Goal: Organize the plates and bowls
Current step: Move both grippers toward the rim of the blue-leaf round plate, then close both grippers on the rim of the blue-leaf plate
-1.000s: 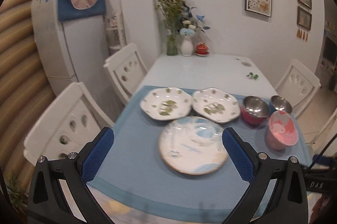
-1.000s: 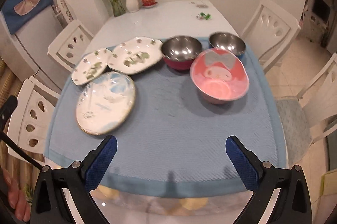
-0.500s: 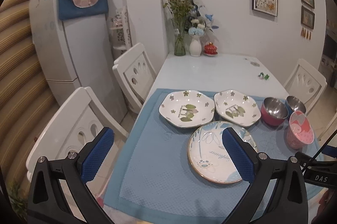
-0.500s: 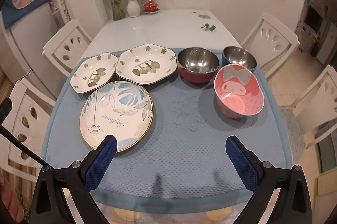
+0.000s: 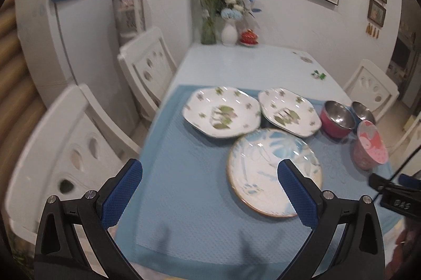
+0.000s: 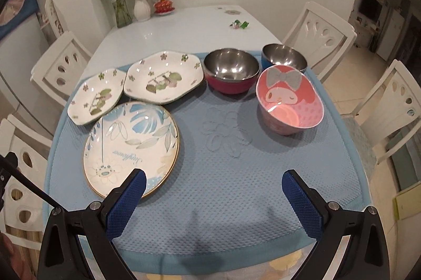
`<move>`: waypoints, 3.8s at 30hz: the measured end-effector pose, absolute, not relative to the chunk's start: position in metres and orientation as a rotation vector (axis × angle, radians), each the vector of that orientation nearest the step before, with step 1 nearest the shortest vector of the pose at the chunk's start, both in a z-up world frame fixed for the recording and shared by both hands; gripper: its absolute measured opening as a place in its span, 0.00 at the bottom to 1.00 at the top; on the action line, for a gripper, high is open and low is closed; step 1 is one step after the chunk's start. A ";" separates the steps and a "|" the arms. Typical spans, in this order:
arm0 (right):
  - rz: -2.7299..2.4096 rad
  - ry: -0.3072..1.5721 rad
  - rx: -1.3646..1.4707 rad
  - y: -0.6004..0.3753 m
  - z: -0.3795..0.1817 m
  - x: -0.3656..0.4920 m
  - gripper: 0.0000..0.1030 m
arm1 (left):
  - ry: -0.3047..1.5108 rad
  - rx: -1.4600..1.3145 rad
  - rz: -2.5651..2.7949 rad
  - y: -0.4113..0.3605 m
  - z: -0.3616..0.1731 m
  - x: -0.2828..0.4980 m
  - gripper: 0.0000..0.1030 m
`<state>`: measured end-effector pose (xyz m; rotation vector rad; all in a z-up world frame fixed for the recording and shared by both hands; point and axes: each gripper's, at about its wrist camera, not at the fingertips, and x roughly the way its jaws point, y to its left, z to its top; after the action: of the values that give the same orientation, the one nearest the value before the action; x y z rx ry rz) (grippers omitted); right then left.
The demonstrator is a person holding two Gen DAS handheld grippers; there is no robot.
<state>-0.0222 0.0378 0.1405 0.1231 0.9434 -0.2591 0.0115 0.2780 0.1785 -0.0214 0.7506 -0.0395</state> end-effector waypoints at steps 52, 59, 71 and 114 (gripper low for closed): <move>-0.186 1.023 0.021 0.082 0.124 -0.010 0.99 | 0.843 -0.088 -0.107 0.277 0.155 0.028 1.00; -0.182 1.044 0.035 0.080 0.120 -0.006 0.99 | 0.852 -0.099 -0.101 0.279 0.153 0.030 1.00; -0.176 1.060 0.053 0.080 0.115 -0.005 0.99 | 0.857 -0.103 -0.100 0.280 0.151 0.031 1.00; 0.016 1.162 0.201 0.043 0.043 0.095 0.91 | 1.050 -0.052 -0.268 0.275 0.061 0.136 0.94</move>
<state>0.0953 0.0430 0.0428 0.2011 1.1624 0.0165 0.1364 0.2747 0.0605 -0.0520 1.0498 -0.2679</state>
